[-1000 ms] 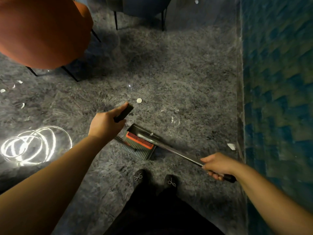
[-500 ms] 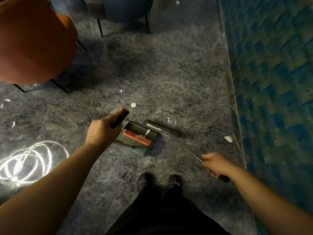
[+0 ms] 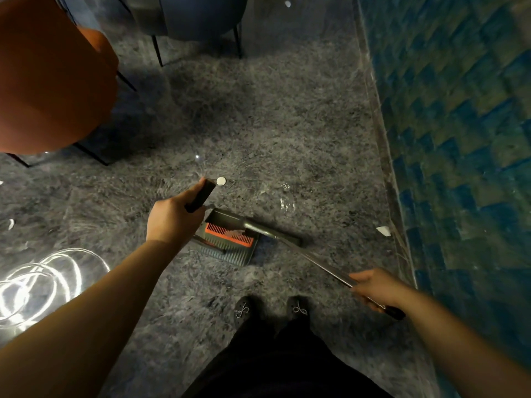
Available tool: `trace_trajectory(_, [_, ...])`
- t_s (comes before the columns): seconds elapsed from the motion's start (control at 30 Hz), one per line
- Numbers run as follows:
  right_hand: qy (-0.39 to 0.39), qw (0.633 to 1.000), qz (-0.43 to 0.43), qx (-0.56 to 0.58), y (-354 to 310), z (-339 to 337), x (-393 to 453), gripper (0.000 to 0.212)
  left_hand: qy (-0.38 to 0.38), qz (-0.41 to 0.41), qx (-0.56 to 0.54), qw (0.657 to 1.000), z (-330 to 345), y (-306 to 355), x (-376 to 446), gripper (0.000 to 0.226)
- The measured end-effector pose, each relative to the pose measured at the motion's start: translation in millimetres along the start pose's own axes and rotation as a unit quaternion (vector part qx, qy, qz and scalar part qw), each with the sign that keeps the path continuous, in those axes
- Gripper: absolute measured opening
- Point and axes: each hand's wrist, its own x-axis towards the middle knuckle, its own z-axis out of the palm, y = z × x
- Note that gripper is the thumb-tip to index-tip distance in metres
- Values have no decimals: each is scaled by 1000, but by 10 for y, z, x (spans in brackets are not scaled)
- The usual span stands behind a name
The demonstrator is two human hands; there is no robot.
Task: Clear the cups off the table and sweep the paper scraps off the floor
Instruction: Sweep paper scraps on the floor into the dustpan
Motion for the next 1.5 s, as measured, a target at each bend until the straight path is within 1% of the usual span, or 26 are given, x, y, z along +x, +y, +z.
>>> trace_trajectory(0.07, [18,999,5,31,51,-3,-12,33,-6,0,-9,1000,-7,-33,16,58])
trace_trajectory(0.2, [41,995,16,91,76,-18,-3,32,-29,8,-14,999,5,-36,78,58])
trace_trajectory(0.3, [70,988,18,135,54,-57,37,40,-44,16,-14,999,27,6,172,58])
trace_trajectory(0.43, [99,979,15,176,-38,-209,151,48,-66,32,-4,997,115,121,354,59])
trace_trajectory(0.53, [120,972,11,204,-148,-362,220,49,-70,45,7,997,184,266,499,59])
trace_trajectory(0.63, [139,971,-5,196,-267,-583,369,47,-66,59,19,996,281,469,675,59])
trace_trajectory(0.8, [142,974,-10,174,-472,-1015,659,49,-59,50,20,997,429,788,959,58])
trace_trajectory(0.93, [128,981,8,147,-597,-1244,910,49,-61,55,31,996,549,977,1144,57])
trace_trajectory(1.13, [65,997,17,46,-843,-1354,1239,37,-66,51,44,996,588,1088,1368,57])
trace_trajectory(1.2, [35,999,18,32,-909,-1347,1257,23,-65,54,49,995,590,1093,1427,57])
trace_trajectory(1.23, [24,999,15,26,-925,-1326,1236,19,-64,58,52,995,593,1097,1440,58])
trace_trajectory(1.33, [17,1000,-1,16,-912,-1225,1154,18,-54,70,43,995,611,1084,1436,58])
trace_trajectory(1.4, [9,1000,-5,24,-884,-1151,1157,25,-46,84,35,995,617,1062,1414,57])
trace_trajectory(1.5, [-17,999,-2,47,-902,-1027,1182,26,-40,101,30,994,600,1026,1385,57])
